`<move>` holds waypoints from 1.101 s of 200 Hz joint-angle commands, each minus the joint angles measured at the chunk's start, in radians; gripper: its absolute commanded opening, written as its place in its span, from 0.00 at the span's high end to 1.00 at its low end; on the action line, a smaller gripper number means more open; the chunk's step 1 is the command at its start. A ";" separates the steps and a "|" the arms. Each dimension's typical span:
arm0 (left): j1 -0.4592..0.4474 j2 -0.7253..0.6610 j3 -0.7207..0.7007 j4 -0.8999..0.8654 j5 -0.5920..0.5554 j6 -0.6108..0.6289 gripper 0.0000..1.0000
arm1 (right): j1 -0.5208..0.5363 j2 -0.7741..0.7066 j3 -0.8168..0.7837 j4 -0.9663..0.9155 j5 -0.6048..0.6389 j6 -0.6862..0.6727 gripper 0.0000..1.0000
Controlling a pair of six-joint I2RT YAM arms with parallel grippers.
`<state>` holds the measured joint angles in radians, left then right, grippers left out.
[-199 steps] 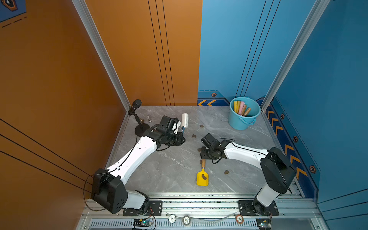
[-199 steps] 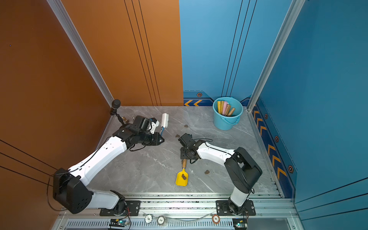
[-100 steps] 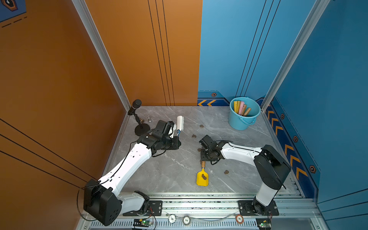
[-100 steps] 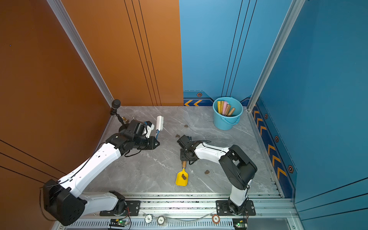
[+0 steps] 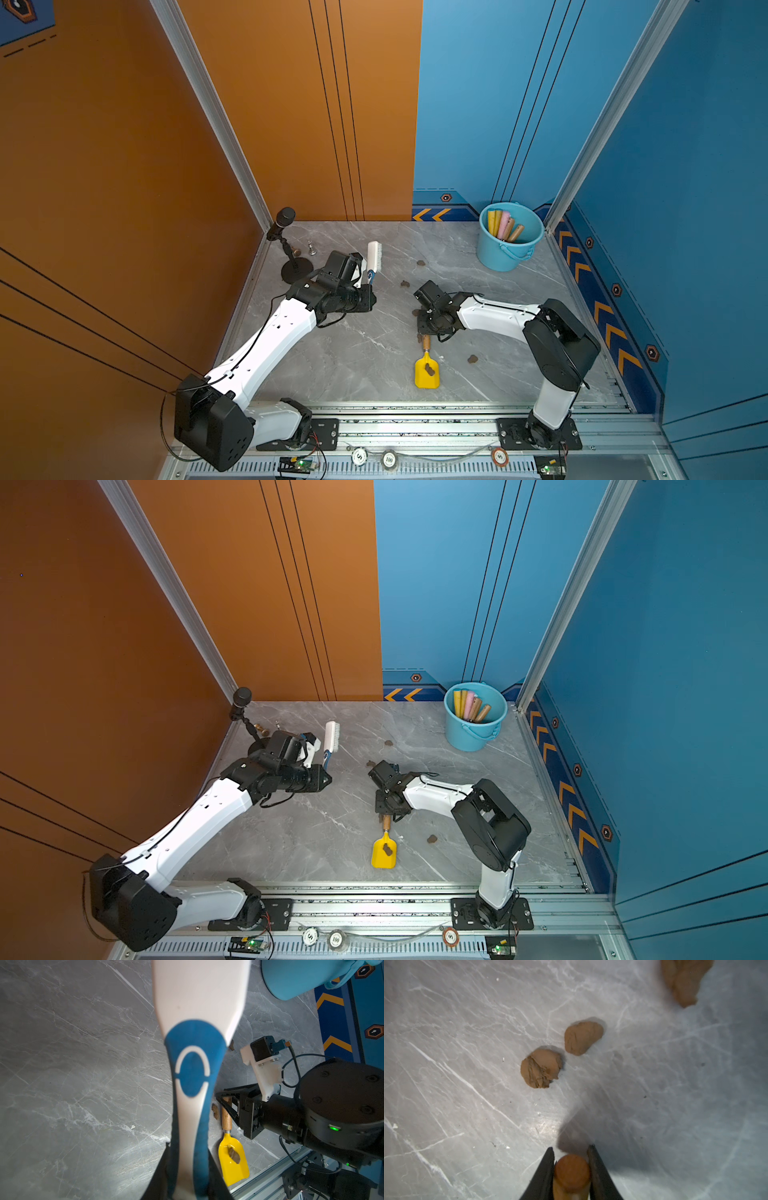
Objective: Brush the soil off the hand trowel and place it into the bucket
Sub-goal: Pick up the hand trowel from the center of the board, then brush off the soil from the hand trowel.
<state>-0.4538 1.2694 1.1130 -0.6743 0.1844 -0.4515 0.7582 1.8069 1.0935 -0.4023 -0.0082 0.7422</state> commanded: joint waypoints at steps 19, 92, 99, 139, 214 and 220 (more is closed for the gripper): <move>-0.001 0.002 -0.002 -0.006 -0.036 0.020 1.00 | -0.008 -0.007 0.019 -0.021 0.007 0.006 0.82; -0.022 0.023 0.020 -0.035 -0.016 0.106 1.00 | -0.130 -0.096 0.077 0.048 0.085 0.031 0.89; -0.035 0.032 0.028 -0.049 -0.026 0.125 1.00 | -0.143 -0.103 0.091 0.077 0.111 0.026 0.89; -0.192 0.119 0.074 -0.139 -0.161 0.230 1.00 | -0.185 -0.044 0.271 0.173 0.194 -0.113 0.90; -0.304 0.340 0.245 -0.183 -0.305 0.315 1.00 | -0.211 0.099 0.571 0.079 0.193 -0.269 0.91; -0.304 0.353 0.259 -0.184 -0.315 0.322 1.00 | -0.212 0.100 0.576 0.078 0.194 -0.272 0.91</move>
<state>-0.7521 1.5906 1.2934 -0.8364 -0.0448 -0.1833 0.5514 1.8931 1.6264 -0.2768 0.1604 0.5323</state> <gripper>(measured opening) 0.227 0.231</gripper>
